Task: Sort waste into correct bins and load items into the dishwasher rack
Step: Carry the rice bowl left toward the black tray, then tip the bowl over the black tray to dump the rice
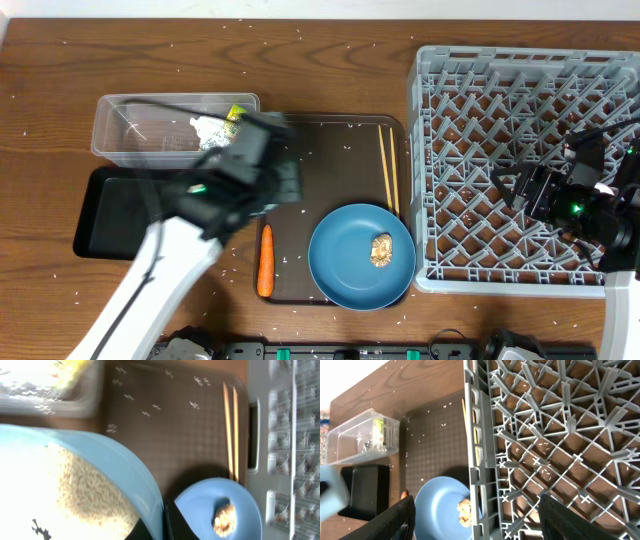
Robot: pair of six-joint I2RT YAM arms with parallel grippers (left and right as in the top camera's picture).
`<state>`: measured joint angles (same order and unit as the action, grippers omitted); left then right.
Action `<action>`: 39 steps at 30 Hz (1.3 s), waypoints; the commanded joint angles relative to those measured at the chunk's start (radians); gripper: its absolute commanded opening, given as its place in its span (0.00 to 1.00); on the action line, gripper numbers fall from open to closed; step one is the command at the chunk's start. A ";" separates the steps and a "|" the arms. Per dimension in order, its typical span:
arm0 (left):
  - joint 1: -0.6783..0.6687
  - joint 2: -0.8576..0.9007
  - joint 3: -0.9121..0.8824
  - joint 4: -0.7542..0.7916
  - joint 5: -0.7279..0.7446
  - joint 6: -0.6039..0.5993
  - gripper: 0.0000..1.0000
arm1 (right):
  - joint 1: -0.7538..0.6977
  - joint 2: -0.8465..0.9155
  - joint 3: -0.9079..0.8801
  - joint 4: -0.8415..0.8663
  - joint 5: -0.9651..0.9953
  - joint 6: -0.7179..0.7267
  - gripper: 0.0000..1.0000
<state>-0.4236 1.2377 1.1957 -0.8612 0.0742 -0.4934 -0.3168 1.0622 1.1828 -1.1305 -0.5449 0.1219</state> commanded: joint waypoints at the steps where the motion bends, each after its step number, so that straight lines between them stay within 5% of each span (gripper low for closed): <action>1: 0.165 -0.073 0.031 -0.043 0.090 -0.016 0.06 | 0.017 0.000 0.000 -0.003 -0.001 0.004 0.72; 11: 0.791 -0.069 -0.050 -0.059 0.594 0.253 0.06 | 0.017 0.000 0.000 -0.008 -0.001 0.004 0.71; 17: 1.067 -0.003 -0.187 0.088 0.928 0.417 0.06 | 0.017 0.000 0.000 -0.007 -0.002 0.005 0.71; 30: 1.344 0.159 -0.553 0.657 1.463 0.431 0.06 | 0.017 0.000 0.000 -0.011 -0.001 0.013 0.71; 39: 1.429 0.171 -0.583 0.673 1.497 0.463 0.06 | 0.017 0.000 0.000 -0.011 -0.002 0.016 0.71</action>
<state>0.9916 1.4048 0.6155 -0.1970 1.5059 -0.0658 -0.3168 1.0622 1.1828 -1.1404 -0.5449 0.1257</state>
